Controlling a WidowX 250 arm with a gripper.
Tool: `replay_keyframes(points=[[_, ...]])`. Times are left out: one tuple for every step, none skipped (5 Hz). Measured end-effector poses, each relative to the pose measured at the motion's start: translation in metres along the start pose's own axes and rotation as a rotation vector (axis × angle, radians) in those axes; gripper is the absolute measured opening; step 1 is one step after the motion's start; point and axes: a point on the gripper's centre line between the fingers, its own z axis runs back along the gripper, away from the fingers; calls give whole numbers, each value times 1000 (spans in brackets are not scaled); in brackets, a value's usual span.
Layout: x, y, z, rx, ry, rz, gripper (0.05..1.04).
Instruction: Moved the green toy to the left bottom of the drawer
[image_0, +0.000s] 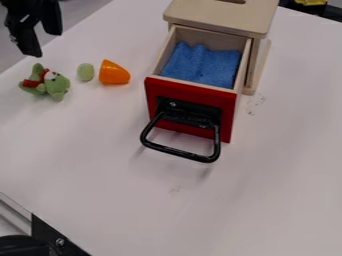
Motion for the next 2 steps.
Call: replay_keyframes(points=[[11,9,-15,15,-44,28,986],[12,13,-32,54,-50,50,985]])
